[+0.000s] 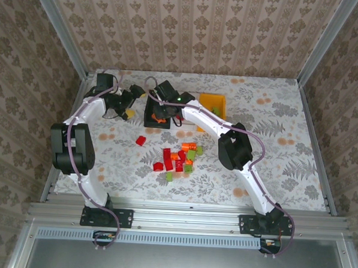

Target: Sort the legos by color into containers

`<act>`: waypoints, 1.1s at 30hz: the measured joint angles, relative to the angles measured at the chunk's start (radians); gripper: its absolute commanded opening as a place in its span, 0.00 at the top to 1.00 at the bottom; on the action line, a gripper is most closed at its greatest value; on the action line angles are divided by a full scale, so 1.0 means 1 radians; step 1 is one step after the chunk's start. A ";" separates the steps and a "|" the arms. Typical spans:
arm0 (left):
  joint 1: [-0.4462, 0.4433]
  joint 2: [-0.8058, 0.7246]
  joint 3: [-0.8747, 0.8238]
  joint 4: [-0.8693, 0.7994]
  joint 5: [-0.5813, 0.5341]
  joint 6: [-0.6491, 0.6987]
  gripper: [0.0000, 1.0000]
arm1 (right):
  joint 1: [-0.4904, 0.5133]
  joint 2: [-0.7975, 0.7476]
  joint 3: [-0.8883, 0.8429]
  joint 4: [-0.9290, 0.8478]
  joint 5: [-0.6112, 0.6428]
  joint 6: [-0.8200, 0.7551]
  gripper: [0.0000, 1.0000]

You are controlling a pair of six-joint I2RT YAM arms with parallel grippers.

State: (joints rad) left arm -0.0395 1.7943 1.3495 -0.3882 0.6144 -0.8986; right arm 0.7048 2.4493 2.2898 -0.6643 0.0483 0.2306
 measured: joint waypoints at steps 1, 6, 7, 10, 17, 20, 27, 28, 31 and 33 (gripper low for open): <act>0.000 0.000 0.000 0.000 0.000 0.000 0.00 | 0.000 0.000 0.000 0.000 0.001 -0.001 0.56; 0.000 0.000 0.000 0.000 0.000 0.000 0.00 | 0.000 0.000 0.005 -0.007 0.011 -0.002 0.53; -0.003 0.000 0.000 0.000 0.000 0.000 0.00 | 0.002 -0.003 0.004 -0.010 0.016 -0.003 0.53; -0.015 0.000 0.000 0.001 0.000 0.000 0.00 | 0.008 -0.074 -0.096 0.014 0.033 -0.011 0.53; -0.079 -0.002 0.000 -0.002 -0.001 0.001 0.00 | 0.060 -0.467 -0.566 0.113 0.065 0.004 0.53; -0.096 -0.005 0.000 -0.010 -0.005 0.004 0.00 | 0.092 -0.569 -0.712 0.169 0.068 0.034 0.48; -0.046 -0.016 0.000 -0.024 -0.010 0.005 0.00 | 0.207 -0.458 -0.703 0.221 0.043 0.047 0.26; -0.023 -0.016 0.000 -0.025 -0.013 0.005 0.00 | 0.220 -0.422 -0.679 0.228 0.033 0.039 0.24; 0.048 -0.016 0.000 -0.027 -0.026 0.005 0.00 | 0.248 -0.302 -0.580 0.234 0.000 0.013 0.20; 0.089 -0.016 0.000 -0.026 -0.028 0.005 0.00 | 0.249 -0.230 -0.513 0.238 -0.013 -0.005 0.18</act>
State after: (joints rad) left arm 0.0494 1.7779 1.3495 -0.4145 0.5861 -0.8936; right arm 0.9539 2.2189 1.7771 -0.4267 0.0357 0.2260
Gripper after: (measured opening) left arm 0.997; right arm 0.803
